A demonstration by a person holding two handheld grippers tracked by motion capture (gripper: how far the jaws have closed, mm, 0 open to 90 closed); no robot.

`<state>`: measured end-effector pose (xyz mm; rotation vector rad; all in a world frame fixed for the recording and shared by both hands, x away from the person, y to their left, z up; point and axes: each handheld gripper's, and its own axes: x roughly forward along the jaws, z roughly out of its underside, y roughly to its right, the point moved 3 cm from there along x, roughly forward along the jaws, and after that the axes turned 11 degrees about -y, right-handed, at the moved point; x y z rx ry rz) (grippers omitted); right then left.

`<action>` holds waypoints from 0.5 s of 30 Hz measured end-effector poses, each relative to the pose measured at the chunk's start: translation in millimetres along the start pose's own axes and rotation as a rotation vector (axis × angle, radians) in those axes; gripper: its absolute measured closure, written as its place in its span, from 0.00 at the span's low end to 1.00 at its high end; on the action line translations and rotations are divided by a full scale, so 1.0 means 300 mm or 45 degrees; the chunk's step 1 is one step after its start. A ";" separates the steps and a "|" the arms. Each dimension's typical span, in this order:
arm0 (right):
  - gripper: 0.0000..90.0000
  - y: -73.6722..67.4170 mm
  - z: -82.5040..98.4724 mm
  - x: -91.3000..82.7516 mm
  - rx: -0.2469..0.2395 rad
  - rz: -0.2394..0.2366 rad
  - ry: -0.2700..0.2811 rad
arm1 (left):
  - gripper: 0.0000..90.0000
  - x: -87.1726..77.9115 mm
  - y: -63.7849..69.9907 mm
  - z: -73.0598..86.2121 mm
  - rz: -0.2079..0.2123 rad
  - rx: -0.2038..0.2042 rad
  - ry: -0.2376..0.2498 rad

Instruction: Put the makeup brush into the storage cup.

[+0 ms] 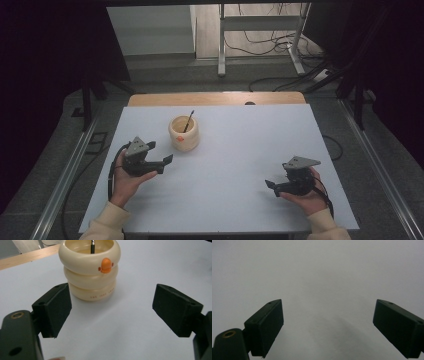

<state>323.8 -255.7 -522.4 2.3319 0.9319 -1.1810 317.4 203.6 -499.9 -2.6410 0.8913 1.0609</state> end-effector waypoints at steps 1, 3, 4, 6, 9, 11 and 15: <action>0.10 0.001 0.000 -0.002 0.001 0.000 0.004 | 0.18 -0.004 0.000 0.008 -0.001 0.000 -0.006; 0.10 0.003 0.000 -0.005 0.001 0.000 0.009 | 0.18 -0.011 0.002 0.022 -0.001 -0.006 -0.015; 0.10 0.004 0.000 -0.006 0.002 0.000 0.009 | 0.18 -0.013 0.004 0.029 0.000 -0.007 -0.017; 0.10 0.005 0.001 -0.008 0.002 0.001 0.009 | 0.18 -0.013 0.008 0.041 0.001 -0.005 -0.029; 0.10 0.004 0.001 -0.009 0.001 0.000 0.012 | 0.18 -0.011 0.014 0.059 -0.003 0.000 -0.050; 0.10 0.005 0.001 -0.011 0.003 0.000 0.014 | 0.18 -0.010 0.017 0.070 -0.007 0.001 -0.060; 0.10 0.008 0.002 -0.013 0.009 0.000 0.018 | 0.18 -0.011 0.020 0.091 -0.010 -0.002 -0.075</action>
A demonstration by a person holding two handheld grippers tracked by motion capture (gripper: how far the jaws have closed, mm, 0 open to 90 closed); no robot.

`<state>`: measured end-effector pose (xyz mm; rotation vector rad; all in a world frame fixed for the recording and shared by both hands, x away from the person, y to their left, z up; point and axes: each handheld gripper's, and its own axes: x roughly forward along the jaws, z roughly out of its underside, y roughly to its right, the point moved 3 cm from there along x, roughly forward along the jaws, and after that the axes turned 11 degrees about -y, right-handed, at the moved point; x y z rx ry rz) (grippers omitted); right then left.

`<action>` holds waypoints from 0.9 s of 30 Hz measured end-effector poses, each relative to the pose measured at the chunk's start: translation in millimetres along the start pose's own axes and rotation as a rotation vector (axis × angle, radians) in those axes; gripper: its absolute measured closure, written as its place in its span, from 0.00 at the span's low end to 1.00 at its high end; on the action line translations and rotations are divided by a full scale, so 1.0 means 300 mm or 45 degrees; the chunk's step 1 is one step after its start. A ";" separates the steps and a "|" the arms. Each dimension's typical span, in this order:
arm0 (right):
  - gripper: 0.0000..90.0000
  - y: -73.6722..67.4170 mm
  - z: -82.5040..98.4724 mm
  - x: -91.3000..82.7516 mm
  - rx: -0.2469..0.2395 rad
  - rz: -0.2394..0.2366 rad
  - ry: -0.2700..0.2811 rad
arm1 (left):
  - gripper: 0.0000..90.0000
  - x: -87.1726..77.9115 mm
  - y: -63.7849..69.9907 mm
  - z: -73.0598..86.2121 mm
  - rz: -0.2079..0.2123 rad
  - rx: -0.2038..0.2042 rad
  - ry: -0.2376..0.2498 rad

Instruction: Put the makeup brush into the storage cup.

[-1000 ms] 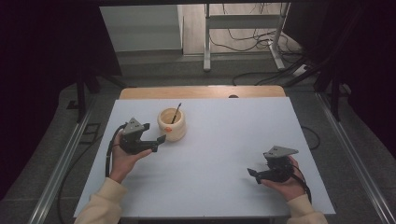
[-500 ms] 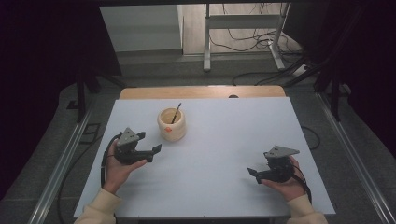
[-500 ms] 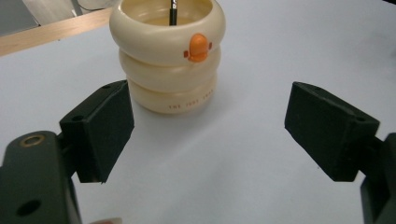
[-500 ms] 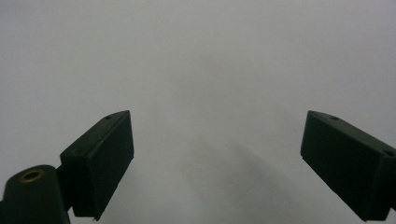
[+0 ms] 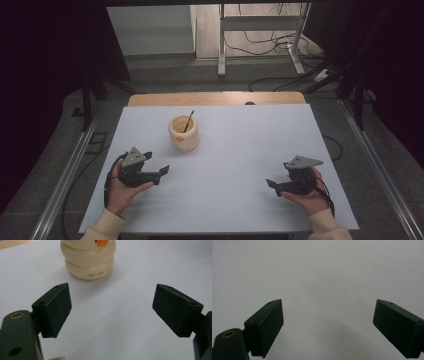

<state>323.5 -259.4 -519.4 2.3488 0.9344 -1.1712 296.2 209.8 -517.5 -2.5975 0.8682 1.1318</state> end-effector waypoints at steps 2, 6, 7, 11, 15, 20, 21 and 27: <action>0.10 0.000 0.000 -0.001 0.001 0.001 0.003 | 0.18 0.000 0.002 0.011 -0.003 -0.003 -0.006; 0.10 0.001 0.001 -0.002 0.002 0.001 0.005 | 0.18 -0.003 0.006 0.035 -0.003 -0.002 -0.019; 0.10 0.002 0.002 -0.003 0.003 0.001 0.006 | 0.18 -0.004 0.007 0.042 -0.004 -0.002 -0.023; 0.10 0.002 0.003 -0.002 0.009 0.000 0.007 | 0.17 -0.003 0.010 0.068 -0.007 -0.006 -0.043; 0.10 0.004 0.004 -0.004 0.012 -0.005 0.009 | 0.17 -0.005 0.015 0.093 -0.010 -0.014 -0.062; 0.10 0.007 0.007 -0.005 0.019 -0.017 0.013 | 0.17 0.001 0.027 0.122 -0.008 -0.012 -0.091; 0.10 0.008 0.008 -0.004 0.018 -0.018 0.014 | 0.17 0.002 0.029 0.125 -0.012 -0.008 -0.098; 0.10 0.009 0.011 -0.003 0.015 -0.025 0.014 | 0.17 -0.007 0.030 0.137 -0.010 -0.024 -0.093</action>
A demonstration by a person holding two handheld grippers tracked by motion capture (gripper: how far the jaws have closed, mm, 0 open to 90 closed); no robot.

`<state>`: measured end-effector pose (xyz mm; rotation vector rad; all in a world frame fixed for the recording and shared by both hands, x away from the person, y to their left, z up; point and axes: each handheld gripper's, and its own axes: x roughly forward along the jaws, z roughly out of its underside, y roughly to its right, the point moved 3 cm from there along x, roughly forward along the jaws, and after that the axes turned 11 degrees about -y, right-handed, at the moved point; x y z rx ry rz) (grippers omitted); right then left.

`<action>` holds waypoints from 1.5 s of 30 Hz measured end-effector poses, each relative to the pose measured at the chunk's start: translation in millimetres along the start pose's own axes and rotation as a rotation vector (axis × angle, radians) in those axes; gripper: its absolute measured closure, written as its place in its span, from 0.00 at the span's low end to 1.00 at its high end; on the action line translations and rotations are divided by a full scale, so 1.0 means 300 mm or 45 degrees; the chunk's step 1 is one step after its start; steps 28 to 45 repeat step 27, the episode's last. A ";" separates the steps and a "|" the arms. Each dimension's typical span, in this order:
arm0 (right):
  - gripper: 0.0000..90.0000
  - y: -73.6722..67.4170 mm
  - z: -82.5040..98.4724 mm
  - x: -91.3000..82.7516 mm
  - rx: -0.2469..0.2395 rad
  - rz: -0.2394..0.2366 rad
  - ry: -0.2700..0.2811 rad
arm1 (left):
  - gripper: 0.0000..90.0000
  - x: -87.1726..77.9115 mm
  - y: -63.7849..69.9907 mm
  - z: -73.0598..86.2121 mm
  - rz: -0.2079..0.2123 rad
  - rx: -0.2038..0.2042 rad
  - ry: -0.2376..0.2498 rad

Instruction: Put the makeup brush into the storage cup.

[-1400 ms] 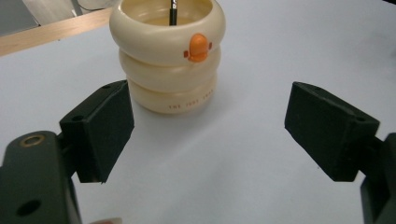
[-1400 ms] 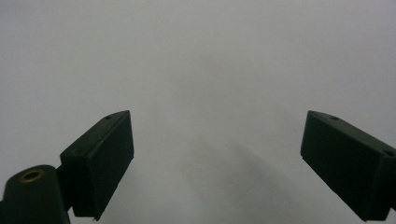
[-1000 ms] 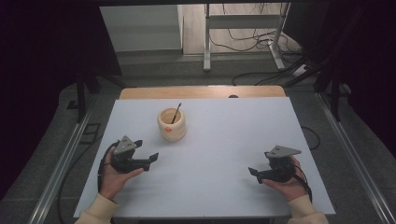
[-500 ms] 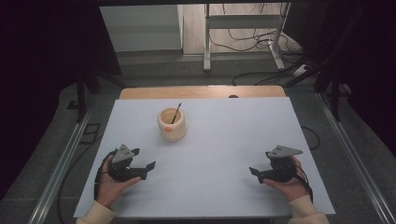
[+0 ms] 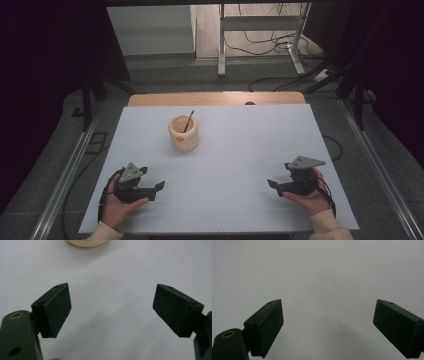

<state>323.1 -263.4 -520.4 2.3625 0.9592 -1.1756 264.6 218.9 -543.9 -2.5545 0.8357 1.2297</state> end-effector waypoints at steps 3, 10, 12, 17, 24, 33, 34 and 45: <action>0.10 0.000 0.001 0.002 0.000 0.001 -0.001 | 0.17 -0.002 -0.003 0.003 -0.005 -0.006 0.003; 0.10 0.003 0.004 0.002 0.005 0.009 -0.004 | 0.17 0.003 0.003 -0.003 -0.008 0.007 0.001; 0.10 0.005 0.005 0.002 0.006 0.010 -0.004 | 0.17 0.004 0.005 -0.004 -0.006 0.011 0.000; 0.10 0.005 0.006 0.001 0.007 0.013 -0.003 | 0.17 0.005 0.003 -0.004 -0.009 0.013 -0.004; 0.10 0.006 0.006 0.001 0.007 0.013 0.000 | 0.17 0.005 0.002 -0.006 -0.009 0.012 0.000; 0.10 0.008 0.005 0.003 0.010 0.013 0.000 | 0.17 0.005 0.002 -0.007 -0.008 0.010 0.002; 0.10 0.008 0.005 0.003 0.010 0.013 0.000 | 0.17 0.005 0.002 -0.007 -0.008 0.010 0.002; 0.10 0.008 0.005 0.003 0.010 0.013 0.000 | 0.17 0.005 0.002 -0.007 -0.008 0.010 0.002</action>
